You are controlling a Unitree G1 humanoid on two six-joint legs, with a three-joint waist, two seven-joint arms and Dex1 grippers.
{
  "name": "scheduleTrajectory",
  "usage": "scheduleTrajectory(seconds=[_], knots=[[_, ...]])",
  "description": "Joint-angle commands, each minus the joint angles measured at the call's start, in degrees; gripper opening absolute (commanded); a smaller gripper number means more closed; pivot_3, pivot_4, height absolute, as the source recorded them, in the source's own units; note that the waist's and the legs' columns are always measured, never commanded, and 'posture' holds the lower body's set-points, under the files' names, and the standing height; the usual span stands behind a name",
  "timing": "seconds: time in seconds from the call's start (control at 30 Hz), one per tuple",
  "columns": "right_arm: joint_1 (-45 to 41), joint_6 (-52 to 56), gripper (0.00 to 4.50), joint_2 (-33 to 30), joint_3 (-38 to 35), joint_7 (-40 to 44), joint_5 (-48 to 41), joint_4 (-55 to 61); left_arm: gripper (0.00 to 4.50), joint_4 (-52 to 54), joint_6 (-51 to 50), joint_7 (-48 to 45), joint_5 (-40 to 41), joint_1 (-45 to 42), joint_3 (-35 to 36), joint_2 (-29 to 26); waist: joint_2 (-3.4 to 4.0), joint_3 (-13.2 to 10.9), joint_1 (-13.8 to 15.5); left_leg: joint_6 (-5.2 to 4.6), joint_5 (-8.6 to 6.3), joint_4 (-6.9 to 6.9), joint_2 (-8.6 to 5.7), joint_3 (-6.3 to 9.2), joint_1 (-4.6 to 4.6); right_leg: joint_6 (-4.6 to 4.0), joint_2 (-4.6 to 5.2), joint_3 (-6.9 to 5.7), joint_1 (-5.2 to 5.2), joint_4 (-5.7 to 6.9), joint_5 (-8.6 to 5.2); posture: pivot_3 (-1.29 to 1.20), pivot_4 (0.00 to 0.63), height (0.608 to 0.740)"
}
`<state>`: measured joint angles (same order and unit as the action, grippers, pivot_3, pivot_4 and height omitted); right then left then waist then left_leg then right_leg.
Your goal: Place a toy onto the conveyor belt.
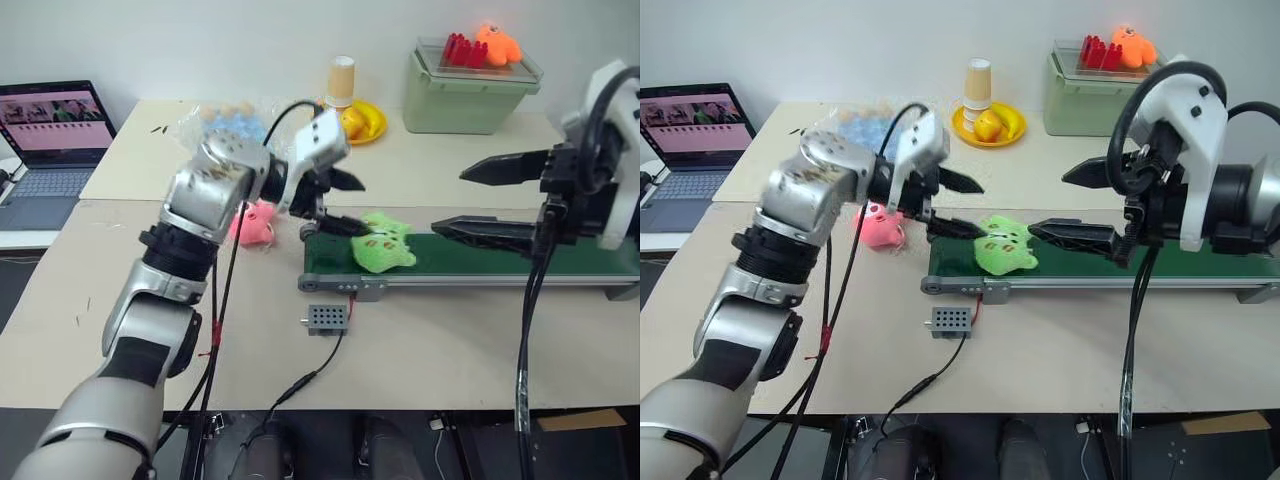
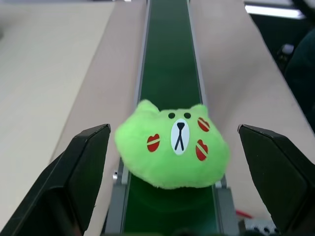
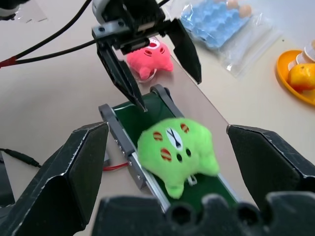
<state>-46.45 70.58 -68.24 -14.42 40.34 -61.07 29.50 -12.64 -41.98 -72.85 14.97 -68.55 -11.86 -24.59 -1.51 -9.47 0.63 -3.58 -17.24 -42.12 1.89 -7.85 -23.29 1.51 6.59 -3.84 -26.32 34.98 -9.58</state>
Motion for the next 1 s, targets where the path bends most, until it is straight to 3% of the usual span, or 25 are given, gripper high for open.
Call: scheduleTrajectory(seconds=[0.03,0.4,0.63,0.97,1.0], knots=[[-1.42,-2.54,4.50,-0.32,-0.19,0.91,1.19,-1.04,4.42,1.59,-1.54,1.90,1.06,-2.02,2.21,-1.88,0.00,0.00,0.00,0.00,0.00,0.00,0.00,0.00,0.00,0.00,0.00,0.00,0.00,0.00,0.00,0.00,0.150,0.734],[-3.10,-5.45,4.50,1.13,3.34,4.27,3.01,-2.96,4.42,-7.53,2.52,11.64,-6.81,2.72,2.82,-12.75,0.01,0.01,-0.17,0.09,0.05,0.04,0.00,-0.06,0.06,0.00,-0.02,0.00,0.00,0.02,0.01,0.00,0.150,0.734],[-5.22,-6.64,4.50,2.06,5.79,6.29,5.40,-4.58,4.42,-13.43,4.19,18.58,-9.82,7.62,2.80,-11.15,0.01,0.00,0.12,0.08,0.05,0.00,-0.01,-0.06,-0.04,0.08,-0.02,-0.03,0.01,0.06,0.08,0.00,0.150,0.734],[-6.46,-5.76,4.50,1.79,6.24,7.02,6.54,-4.74,4.42,-37.60,13.07,31.85,-12.05,7.21,7.01,-4.99,0.00,0.00,0.05,0.00,0.00,0.02,-0.03,-0.11,-0.11,0.22,-0.02,-0.09,0.01,-0.01,0.16,0.00,0.150,0.734],[-6.44,-5.44,4.50,1.52,5.96,6.83,6.41,-4.60,4.19,-39.06,13.72,32.32,-12.16,7.40,7.28,-4.66,0.00,0.00,0.04,0.00,0.00,0.02,-0.03,-0.12,-0.10,0.22,0.00,-0.09,0.01,0.00,0.16,0.00,0.150,0.734]])
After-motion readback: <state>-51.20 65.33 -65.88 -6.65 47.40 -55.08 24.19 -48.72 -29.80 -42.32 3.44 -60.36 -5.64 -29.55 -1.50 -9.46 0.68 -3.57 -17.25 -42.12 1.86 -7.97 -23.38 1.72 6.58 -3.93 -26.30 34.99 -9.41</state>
